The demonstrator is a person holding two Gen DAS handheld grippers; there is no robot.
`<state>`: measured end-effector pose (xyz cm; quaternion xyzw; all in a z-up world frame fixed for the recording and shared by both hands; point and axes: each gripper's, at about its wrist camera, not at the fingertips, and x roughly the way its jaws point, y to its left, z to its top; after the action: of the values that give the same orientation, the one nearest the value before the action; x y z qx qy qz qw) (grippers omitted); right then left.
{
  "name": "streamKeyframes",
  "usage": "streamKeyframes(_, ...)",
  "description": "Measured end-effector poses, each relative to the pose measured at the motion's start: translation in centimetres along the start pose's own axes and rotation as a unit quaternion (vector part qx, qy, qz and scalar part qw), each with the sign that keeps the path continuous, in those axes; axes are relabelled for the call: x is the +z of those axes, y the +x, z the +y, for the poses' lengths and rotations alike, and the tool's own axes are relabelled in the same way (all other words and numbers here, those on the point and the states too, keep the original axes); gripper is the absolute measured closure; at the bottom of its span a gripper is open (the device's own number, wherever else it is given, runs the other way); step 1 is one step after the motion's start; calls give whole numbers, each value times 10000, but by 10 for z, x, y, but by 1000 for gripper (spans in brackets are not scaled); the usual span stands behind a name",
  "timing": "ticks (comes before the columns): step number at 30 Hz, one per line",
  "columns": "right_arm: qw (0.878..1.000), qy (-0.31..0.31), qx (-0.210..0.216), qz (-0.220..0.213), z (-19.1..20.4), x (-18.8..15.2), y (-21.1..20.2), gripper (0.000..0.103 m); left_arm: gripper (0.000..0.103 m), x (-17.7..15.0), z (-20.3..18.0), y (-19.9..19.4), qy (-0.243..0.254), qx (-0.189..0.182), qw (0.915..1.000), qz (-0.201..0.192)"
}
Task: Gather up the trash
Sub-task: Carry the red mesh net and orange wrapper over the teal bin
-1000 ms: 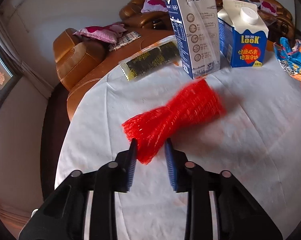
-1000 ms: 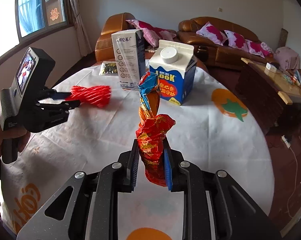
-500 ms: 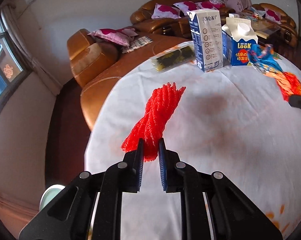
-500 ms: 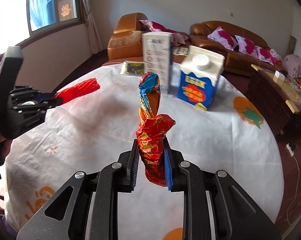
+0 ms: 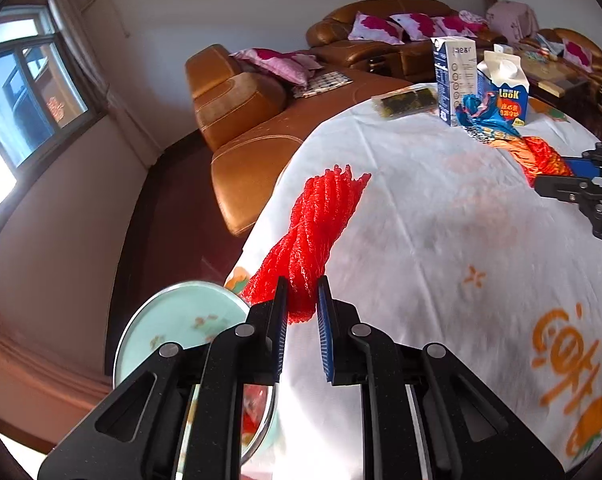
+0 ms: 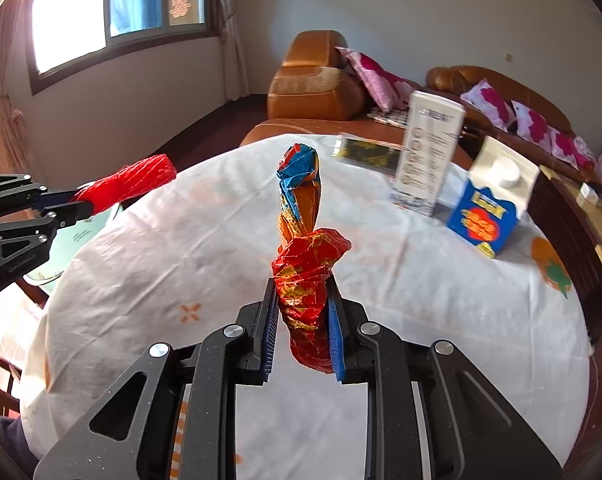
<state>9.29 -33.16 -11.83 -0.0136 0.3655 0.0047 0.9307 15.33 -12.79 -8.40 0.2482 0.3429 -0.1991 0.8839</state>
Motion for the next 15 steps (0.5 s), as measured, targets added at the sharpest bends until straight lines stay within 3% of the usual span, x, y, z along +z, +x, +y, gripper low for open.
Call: streamKeyframes(15,9981,-583,159,-83,62,16,2,80,89,-43,48,-37,-395,356,9986,-84)
